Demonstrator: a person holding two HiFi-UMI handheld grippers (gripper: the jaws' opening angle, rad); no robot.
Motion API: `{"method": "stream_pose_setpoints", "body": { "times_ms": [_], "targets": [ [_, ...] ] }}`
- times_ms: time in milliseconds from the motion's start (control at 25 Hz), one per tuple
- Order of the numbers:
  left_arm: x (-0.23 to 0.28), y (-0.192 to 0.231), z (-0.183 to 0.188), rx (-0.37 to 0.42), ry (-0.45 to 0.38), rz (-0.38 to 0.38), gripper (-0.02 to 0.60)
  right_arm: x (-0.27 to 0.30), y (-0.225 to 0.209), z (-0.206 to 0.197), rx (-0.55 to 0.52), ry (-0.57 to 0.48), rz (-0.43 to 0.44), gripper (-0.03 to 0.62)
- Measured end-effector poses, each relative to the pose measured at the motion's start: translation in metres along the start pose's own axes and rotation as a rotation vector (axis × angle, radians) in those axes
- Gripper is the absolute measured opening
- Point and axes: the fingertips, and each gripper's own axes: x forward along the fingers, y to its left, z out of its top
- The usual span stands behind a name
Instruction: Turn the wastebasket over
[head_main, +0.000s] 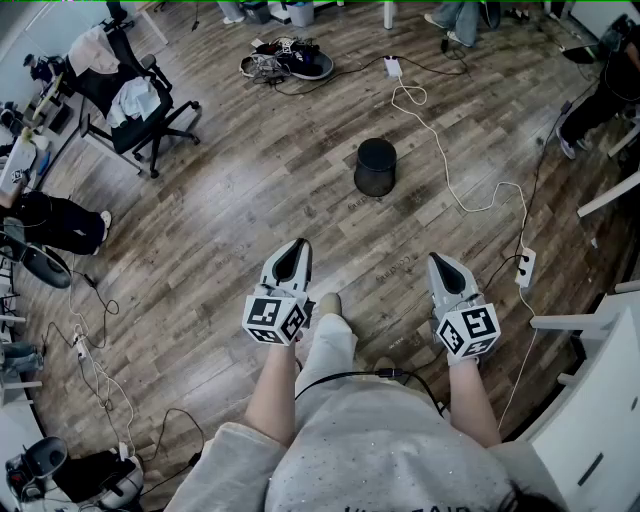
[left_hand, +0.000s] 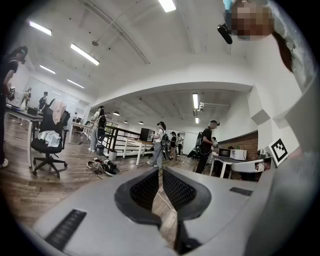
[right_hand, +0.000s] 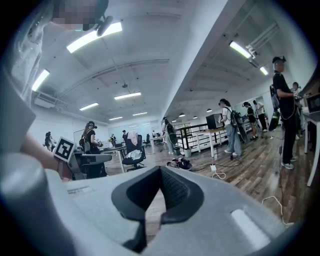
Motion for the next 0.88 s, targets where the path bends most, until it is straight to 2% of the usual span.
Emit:
{"method": "stream_pose_setpoints", "body": {
  "times_ms": [200,680,760,880],
  "targets": [
    [0.054,0.040,0.025,0.012,-0.016,-0.046,0.021,0.059,-0.011,0.022,-0.008,-0.022,-0.050,0.000],
    [0.144,0.120,0.029,-0.009,0.049,-0.153,0.022,0.150,-0.027,0.021,0.070,-0.001,-0.152,0.000],
    [0.158,0.130,0.033,-0.005,0.055,-0.180,0.021,0.160,-0.029,0.021,0.090,-0.004,-0.172,0.065],
    [0.172,0.143,0.040,0.000,0.052,-0.216,0.023,0.171,-0.033,0.020,0.119,-0.012,-0.207,0.092]
  ]
}}
